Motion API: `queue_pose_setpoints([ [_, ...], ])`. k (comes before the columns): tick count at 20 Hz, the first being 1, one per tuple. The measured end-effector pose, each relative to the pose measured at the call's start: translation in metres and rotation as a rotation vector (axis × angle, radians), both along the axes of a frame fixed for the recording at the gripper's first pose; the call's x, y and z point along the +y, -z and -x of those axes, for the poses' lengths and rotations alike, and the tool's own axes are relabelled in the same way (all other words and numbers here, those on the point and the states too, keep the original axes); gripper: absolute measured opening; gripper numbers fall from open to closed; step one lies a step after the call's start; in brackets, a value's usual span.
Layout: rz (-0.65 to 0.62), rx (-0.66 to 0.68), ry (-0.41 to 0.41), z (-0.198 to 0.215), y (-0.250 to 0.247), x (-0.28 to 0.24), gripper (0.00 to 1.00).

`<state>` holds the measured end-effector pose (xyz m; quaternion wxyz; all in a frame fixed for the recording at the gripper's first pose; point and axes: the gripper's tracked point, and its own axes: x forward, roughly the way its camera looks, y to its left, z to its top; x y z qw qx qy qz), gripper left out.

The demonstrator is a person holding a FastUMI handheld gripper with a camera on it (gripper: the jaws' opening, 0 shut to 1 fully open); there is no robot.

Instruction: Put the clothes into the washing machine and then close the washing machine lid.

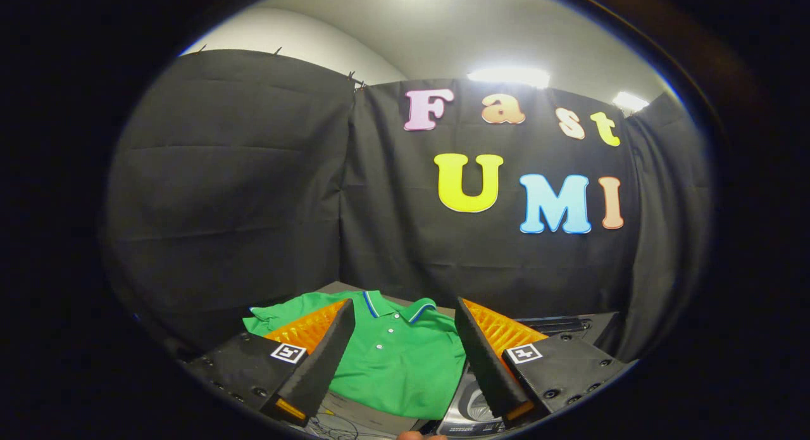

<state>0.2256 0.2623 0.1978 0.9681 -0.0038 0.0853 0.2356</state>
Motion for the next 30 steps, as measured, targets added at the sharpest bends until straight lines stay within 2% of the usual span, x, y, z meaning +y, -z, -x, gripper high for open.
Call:
queue_pose_setpoints([
  [7,0.074,0.183,-0.01,-0.048,0.036,0.042,0.99],
  [16,0.151,0.43,0.03,-0.088,0.086,0.068,0.99],
  [19,0.153,0.505,0.028,-0.09,0.102,0.083,0.99],
  [30,0.29,0.594,0.04,-0.086,0.144,0.096,0.99],
])
